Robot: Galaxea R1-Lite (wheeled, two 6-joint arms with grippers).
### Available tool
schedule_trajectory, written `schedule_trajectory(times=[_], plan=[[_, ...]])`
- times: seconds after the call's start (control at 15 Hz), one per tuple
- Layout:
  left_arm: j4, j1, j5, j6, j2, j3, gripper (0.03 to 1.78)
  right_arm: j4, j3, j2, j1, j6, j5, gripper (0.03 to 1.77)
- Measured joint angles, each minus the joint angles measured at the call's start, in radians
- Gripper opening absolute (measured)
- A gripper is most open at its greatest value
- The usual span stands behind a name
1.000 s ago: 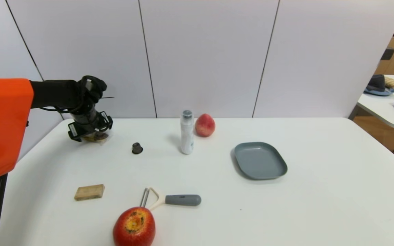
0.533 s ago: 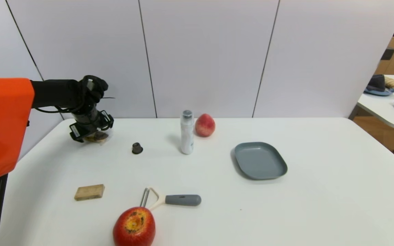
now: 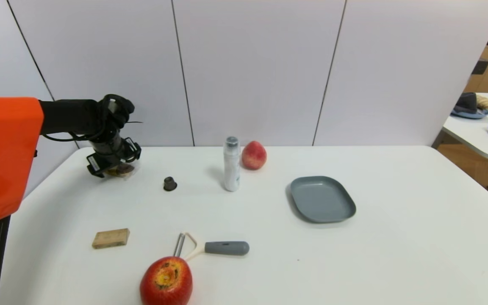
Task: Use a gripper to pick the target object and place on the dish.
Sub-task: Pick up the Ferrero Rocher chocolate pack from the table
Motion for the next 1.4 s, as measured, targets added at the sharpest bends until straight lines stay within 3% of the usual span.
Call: schedule_trajectory(times=[0.8,1.0,1.27,1.33,1.4], plan=[[0.000,0.000,-0.001,-0.066,0.005,0.000,1.69,0.000,0.000,0.000,0.000,0.000,0.000,1.71],[0.002,0.000,-0.009,-0.067,0.005,0.000,1.19,0.000,0.000,0.000,0.000,0.000,0.000,1.71],[0.040,0.000,-0.010,-0.063,0.005,0.000,0.75,0.000,0.000,0.000,0.000,0.000,-0.001,1.71],[0.049,0.000,-0.010,-0.060,0.004,0.000,0.38,0.000,0.000,0.000,0.000,0.000,0.000,1.71],[0.050,0.000,-0.009,-0.059,0.002,0.000,0.34,0.000,0.000,0.000,0.000,0.000,0.000,1.71]])
